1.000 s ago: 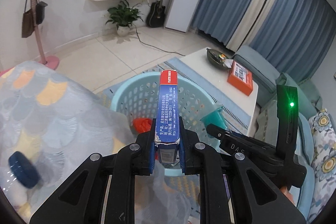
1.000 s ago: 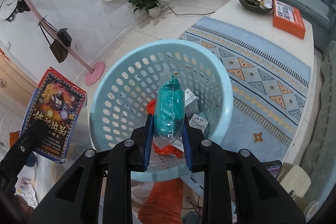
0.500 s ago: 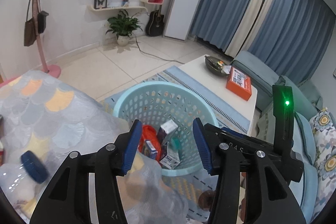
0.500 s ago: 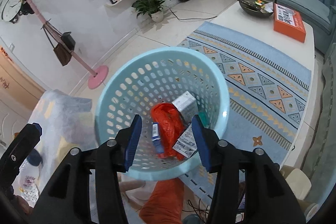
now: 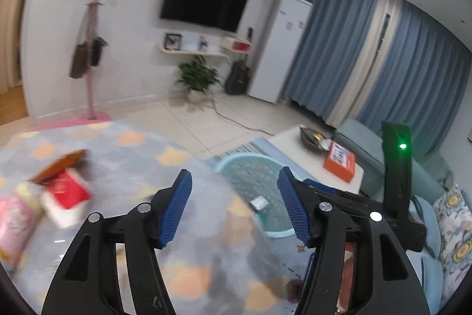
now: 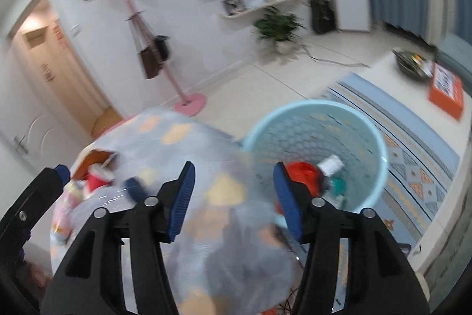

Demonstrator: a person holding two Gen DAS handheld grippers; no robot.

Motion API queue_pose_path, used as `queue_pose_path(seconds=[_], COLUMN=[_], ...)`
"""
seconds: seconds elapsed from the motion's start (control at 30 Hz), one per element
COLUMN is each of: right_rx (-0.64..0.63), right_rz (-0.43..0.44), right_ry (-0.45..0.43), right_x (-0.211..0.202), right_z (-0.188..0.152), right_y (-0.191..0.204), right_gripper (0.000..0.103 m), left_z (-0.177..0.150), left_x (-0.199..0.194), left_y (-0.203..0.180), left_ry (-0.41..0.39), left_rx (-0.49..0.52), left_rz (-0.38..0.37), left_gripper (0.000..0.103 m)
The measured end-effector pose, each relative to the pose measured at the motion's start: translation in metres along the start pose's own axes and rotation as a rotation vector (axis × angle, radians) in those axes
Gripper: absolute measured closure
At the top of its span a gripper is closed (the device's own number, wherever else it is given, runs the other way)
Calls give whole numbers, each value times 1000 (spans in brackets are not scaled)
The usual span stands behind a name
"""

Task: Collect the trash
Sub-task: 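Move both open tools back toward the table, then grasp the pink drink bottle with the left tool while the right tool grasps the clear plastic bottle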

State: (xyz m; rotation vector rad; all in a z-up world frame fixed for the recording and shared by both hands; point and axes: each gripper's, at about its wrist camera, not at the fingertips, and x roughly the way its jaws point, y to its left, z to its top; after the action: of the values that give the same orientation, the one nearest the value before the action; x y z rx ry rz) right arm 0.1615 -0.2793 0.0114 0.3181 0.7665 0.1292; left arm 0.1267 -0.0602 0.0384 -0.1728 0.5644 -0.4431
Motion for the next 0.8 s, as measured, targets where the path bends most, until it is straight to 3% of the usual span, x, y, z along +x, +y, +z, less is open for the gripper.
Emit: queue_pose_path(seconds=[0.07, 0.23, 0.3, 0.4, 0.57, 0.8], right_rx=[-52, -136, -143, -130, -92, 94], right_rz=[33, 99, 121, 167, 126, 134], right_ry=[-5, -6, 7, 80, 158, 273], right_x=[-5, -9, -5, 12, 36, 71], right_z=[-3, -15, -22, -34, -47, -51], right_y=[28, 87, 105, 132, 158, 166], right_gripper=[46, 19, 13, 12, 12, 12], left_z=[1, -4, -10, -20, -33, -46], left_x=[-19, -64, -80, -93, -95, -85], left_y=[19, 81, 112, 154, 205, 239], left_ry=[-16, -43, -48, -21, 45, 134], left_rx=[-12, -64, -94, -139, -148, -151], left_rz=[39, 158, 219, 305, 421, 381], left_gripper=[42, 31, 28, 28, 28, 30])
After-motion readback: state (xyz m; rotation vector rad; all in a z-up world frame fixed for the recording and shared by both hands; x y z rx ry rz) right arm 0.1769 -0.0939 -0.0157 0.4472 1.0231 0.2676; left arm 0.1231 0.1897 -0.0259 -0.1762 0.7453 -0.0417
